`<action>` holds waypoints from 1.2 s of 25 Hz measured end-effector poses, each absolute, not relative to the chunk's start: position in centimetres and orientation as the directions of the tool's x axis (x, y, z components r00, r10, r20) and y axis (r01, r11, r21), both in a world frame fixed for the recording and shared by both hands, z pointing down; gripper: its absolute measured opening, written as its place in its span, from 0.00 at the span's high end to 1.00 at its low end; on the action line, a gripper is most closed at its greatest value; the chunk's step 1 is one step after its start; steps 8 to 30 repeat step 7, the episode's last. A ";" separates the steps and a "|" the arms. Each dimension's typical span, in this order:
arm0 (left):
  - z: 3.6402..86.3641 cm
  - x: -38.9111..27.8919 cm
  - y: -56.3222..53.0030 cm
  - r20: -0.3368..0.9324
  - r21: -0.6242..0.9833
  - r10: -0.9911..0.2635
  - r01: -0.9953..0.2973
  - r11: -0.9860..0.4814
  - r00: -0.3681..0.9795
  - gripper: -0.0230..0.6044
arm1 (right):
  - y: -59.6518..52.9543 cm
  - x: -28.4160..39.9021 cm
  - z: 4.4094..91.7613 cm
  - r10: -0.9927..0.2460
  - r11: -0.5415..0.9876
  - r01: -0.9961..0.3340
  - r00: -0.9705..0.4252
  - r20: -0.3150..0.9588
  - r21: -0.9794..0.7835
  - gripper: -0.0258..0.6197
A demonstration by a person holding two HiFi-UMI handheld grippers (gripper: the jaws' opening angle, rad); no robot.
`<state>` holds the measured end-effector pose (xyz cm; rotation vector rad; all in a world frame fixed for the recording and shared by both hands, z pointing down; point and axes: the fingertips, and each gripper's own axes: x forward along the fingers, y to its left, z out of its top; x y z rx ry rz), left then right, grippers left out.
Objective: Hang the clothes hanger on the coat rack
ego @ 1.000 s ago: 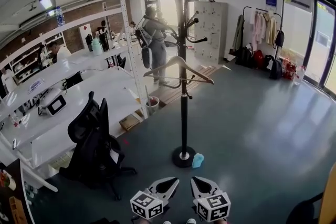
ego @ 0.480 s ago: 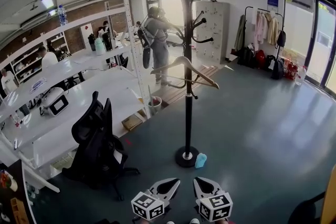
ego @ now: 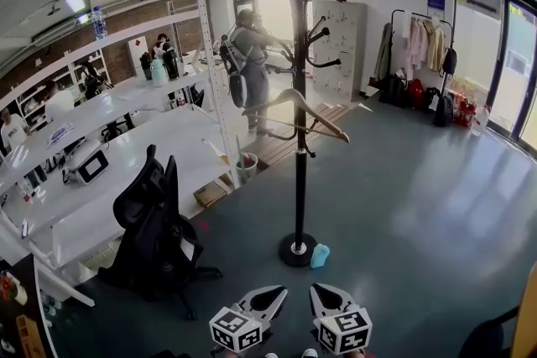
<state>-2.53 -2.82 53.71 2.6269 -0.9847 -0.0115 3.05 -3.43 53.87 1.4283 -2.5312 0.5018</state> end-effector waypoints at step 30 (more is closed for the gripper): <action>53.5 -2.5 -2.8 0.105 0.317 -0.646 -0.641 -0.699 0.756 0.95 | -3.3 3.4 53.8 -0.790 0.477 -0.857 -0.515 0.333 -0.193 0.94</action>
